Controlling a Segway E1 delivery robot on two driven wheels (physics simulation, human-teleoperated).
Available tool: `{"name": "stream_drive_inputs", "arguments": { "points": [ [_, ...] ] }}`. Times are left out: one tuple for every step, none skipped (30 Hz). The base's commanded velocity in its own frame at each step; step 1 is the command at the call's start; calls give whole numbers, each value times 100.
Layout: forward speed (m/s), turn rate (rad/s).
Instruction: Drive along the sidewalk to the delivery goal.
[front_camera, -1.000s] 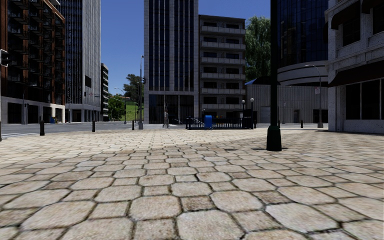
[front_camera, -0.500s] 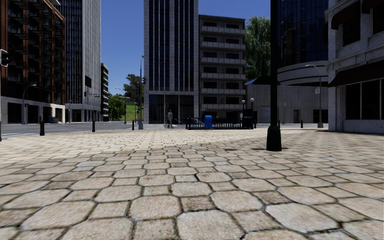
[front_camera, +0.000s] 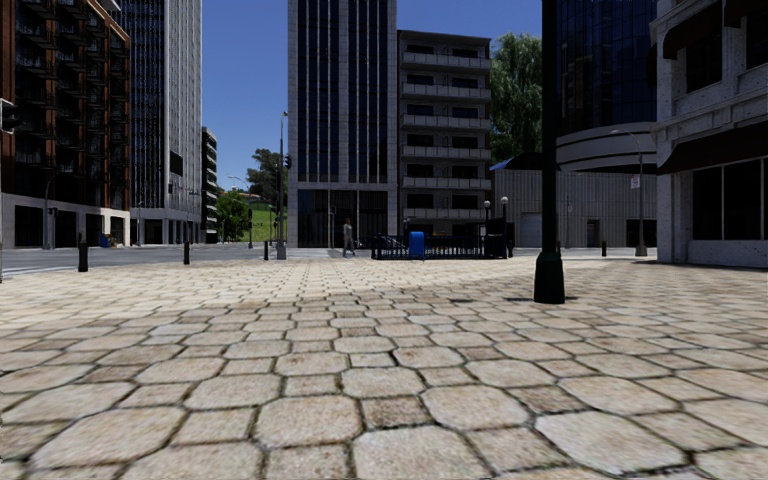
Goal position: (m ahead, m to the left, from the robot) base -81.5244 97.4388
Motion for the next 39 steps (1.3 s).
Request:
{"name": "stream_drive_inputs", "arguments": {
  "points": [
    [200,-13],
    [200,-13],
    [200,-3],
    [200,0],
    [200,0],
    [200,0],
    [200,0],
    [200,0],
    [200,0],
    [200,0],
    [200,0],
    [200,0],
    [200,0],
    [200,0],
    [200,0],
    [200,0],
    [200,0],
    [200,0],
    [200,0],
    [200,0],
    [196,0],
    [152,0],
    [152,0],
    [139,0],
    [156,0],
    [162,-6],
    [164,-34],
    [164,-34],
    [164,-69],
    [164,-91],
    [164,-98],
    [164,-100],
    [164,-100],
    [164,-101],
    [164,-101],
    [164,-101],
    [164,-101],
    [164,-101],
    [164,-101]
  ]
}}
